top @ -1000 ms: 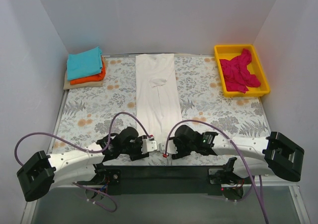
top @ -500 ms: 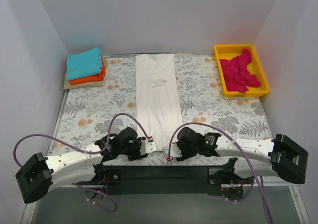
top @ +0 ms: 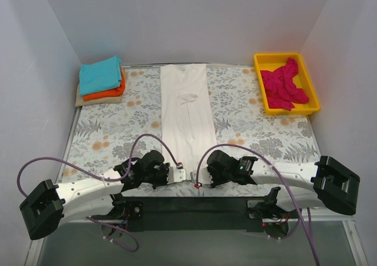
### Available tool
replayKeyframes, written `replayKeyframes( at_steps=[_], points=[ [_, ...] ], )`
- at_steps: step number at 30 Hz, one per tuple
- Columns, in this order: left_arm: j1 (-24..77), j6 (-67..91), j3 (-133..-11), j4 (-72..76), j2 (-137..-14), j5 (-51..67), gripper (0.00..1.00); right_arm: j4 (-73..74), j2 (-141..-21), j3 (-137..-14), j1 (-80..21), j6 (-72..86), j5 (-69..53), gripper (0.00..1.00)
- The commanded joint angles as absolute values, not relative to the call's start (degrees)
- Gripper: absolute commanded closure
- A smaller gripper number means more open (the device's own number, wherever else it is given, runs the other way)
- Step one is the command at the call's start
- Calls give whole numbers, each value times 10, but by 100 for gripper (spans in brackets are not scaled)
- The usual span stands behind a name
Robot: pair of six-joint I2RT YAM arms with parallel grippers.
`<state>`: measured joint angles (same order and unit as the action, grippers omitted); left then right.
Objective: Fold and stack the t-shirts
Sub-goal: Fold the tshirt
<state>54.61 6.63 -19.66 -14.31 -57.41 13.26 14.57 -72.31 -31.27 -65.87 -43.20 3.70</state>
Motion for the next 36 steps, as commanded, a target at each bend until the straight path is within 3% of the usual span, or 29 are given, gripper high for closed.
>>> replayKeyframes(
  at_steps=[1,5,10,17,36],
  points=[
    [547,43,-206,-234,-506,185,100,258,-685,-301,-659,-419,19,99],
    [547,41,-227,-282,-454,217,100,324,-669,-335,-658,-426,4,99],
    [534,69,-271,-294,-474,209,100,315,-690,-379,-647,-441,-3,99],
    [440,20,-293,-244,-495,221,100,299,-716,-438,-535,-520,-3,99],
    [219,-139,-437,24,-820,301,100,219,-981,-691,-378,-656,-22,99]
  ],
)
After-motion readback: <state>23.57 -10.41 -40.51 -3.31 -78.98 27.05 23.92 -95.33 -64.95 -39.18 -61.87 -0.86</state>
